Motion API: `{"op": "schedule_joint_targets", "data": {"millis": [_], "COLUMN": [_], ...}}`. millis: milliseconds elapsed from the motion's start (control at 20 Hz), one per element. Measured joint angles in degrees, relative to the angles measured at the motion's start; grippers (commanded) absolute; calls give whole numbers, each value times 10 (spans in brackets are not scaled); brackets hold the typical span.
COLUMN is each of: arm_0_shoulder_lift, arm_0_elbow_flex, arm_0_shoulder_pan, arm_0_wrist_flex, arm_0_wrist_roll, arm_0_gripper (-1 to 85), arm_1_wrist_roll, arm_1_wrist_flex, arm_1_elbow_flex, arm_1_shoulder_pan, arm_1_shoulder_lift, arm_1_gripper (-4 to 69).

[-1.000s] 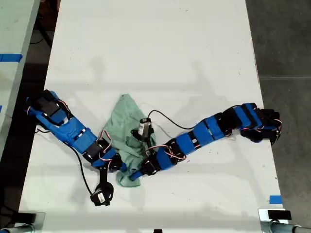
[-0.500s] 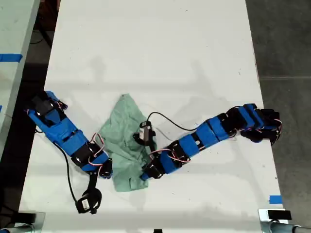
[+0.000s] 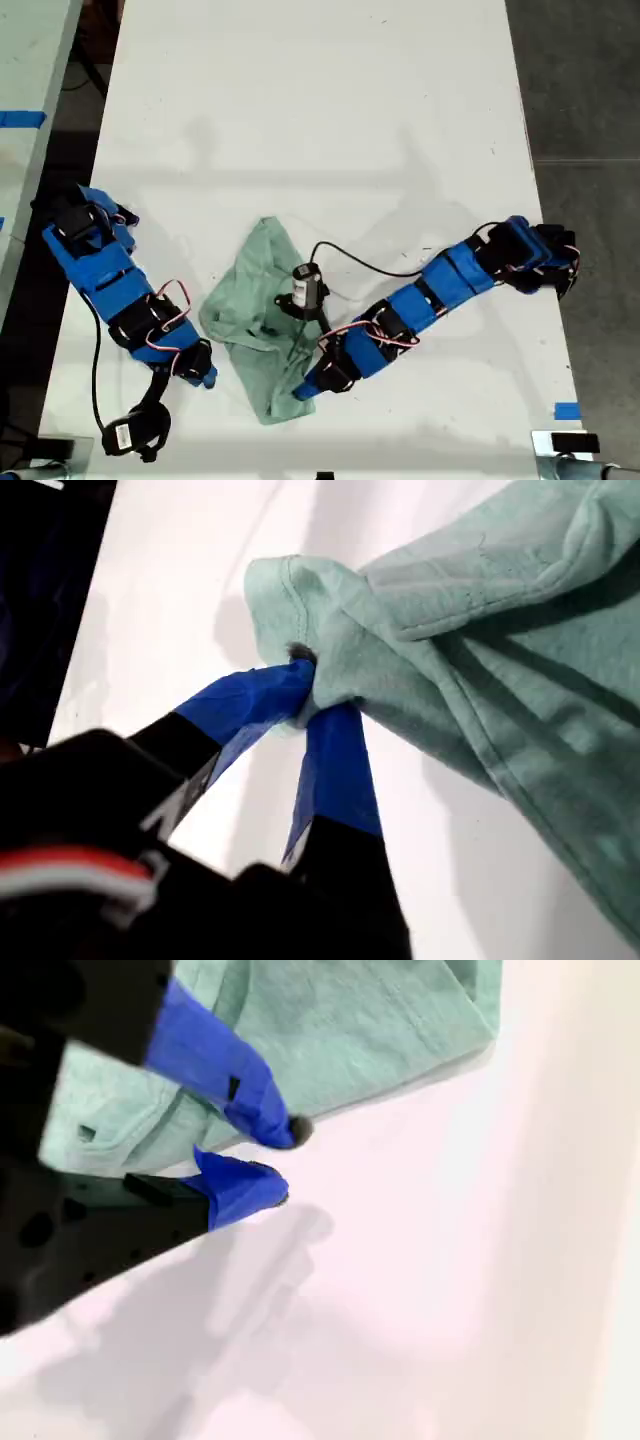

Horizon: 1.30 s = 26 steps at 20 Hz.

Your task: Fold t shirt

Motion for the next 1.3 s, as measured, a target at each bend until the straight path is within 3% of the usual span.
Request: {"op": "schedule_joint_targets", "data": {"millis": [100, 200, 350, 400, 450, 650, 1050, 1300], "arm_0_shoulder_lift": [-4, -46, -163, -195, -214, -230, -105, 41], "arm_0_elbow_flex": [-19, -34, -83, -88, -93, -106, -89, -52], "arm_0_shoulder_pan": [-15, -29, -49, -55, -58, -62, -38, -35], "arm_0_wrist_flex": [-2, -26, -76, -92, -105, -127, -62, 62], "arm_0_wrist_roll": [0, 0, 30, 39, 43, 74, 73, 51], "arm_0_gripper": [415, 425, 323, 224, -3, -3, -4, -4], "arm_1_wrist_roll": [-3, -3, -3, -3, -3, -3, -11, -42], "arm_1_wrist_flex": [-1, -1, -1, -1, -1, -1, -11, -22], "arm_1_elbow_flex": [0, 0, 0, 0, 0, 0, 0, 0], "arm_1_shoulder_pan": [4, 11, 11, 11, 11, 11, 14, 44], "arm_1_shoulder_lift": [0, 0, 0, 0, 0, 0, 10, 76], "arm_1_gripper": [19, 19, 19, 19, 19, 19, 19, 18]}}
